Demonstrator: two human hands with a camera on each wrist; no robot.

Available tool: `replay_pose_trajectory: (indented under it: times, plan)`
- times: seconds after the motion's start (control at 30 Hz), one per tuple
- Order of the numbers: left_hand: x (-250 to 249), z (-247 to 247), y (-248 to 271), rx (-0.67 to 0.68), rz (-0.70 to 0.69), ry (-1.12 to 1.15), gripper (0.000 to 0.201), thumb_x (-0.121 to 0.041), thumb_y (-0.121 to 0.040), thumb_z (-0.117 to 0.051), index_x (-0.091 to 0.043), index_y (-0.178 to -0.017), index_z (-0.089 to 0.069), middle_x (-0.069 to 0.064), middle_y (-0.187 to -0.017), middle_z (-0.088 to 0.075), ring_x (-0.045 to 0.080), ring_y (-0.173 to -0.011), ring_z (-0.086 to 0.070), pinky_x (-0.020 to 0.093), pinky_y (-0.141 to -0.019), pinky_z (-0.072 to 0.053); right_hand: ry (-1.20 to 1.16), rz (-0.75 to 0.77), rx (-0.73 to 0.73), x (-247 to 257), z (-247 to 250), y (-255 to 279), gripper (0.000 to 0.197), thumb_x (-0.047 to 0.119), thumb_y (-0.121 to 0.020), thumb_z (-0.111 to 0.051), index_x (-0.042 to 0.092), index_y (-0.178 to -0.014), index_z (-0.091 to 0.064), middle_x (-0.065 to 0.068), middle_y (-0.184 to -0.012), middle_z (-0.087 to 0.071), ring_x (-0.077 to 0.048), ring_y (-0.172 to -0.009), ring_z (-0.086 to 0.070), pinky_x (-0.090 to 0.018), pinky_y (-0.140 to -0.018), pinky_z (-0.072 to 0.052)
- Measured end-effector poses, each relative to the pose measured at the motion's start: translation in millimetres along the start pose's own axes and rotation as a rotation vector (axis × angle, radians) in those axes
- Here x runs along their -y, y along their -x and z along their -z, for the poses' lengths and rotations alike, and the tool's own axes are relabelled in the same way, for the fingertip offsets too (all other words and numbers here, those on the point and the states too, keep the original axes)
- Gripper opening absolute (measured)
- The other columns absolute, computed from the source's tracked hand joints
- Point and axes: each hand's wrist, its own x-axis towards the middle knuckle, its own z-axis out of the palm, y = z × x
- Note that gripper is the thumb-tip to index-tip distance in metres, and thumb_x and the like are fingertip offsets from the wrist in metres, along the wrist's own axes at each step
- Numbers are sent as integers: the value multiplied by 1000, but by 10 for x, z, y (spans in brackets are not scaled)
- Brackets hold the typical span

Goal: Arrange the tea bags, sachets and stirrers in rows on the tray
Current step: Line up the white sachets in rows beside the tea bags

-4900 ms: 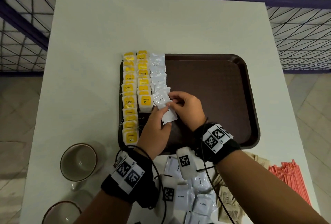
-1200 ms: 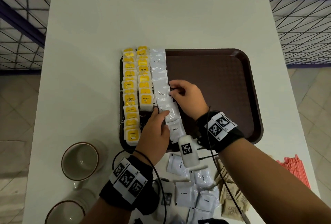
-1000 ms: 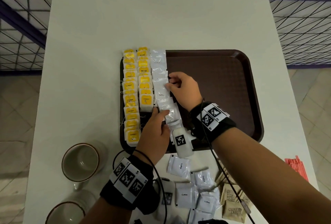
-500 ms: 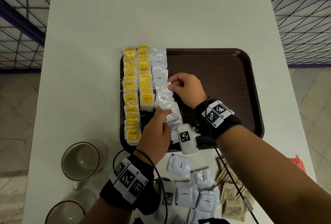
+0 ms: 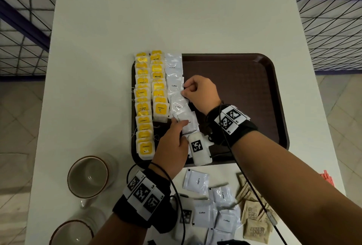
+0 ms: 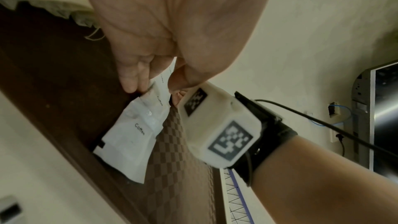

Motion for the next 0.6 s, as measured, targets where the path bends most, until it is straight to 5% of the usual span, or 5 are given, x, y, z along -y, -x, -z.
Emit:
replay_pose_trajectory:
  times: [0.2, 0.4, 0.6]
  plan:
    - [10, 5, -2, -3, 1, -21, 44, 0, -94, -40, -16, -134, -46, -5, -141, -38, 3, -136, -27, 18, -111, -23, -9, -2, -10, -32, 10, -71, 12, 7, -74, -70, 13, -78, -61, -4, -66, -62, -26, -71, -67, -42, -73, -57]
    - [36, 10, -7, -4, -10, -28, 44, 1, -94, -40, -15, -134, -46, 3, -149, -35, 8, -140, -24, 14, -109, -20, 80, 18, -53, 4, 13, -141, 14, 20, -82, -66, 6, -85, -69, 4, -65, -57, -8, -60, -52, -22, -65, -45]
    - [124, -18, -31, -20, -37, 9, 41, 0, -93, -42, -12, -133, -47, 7, -140, -48, 15, -138, -34, 39, -113, -31, 136, -26, 17, 70, -10, -262, 21, 21, -85, -64, 1, -79, -67, 8, -59, -53, -8, -56, -50, -23, -65, -42]
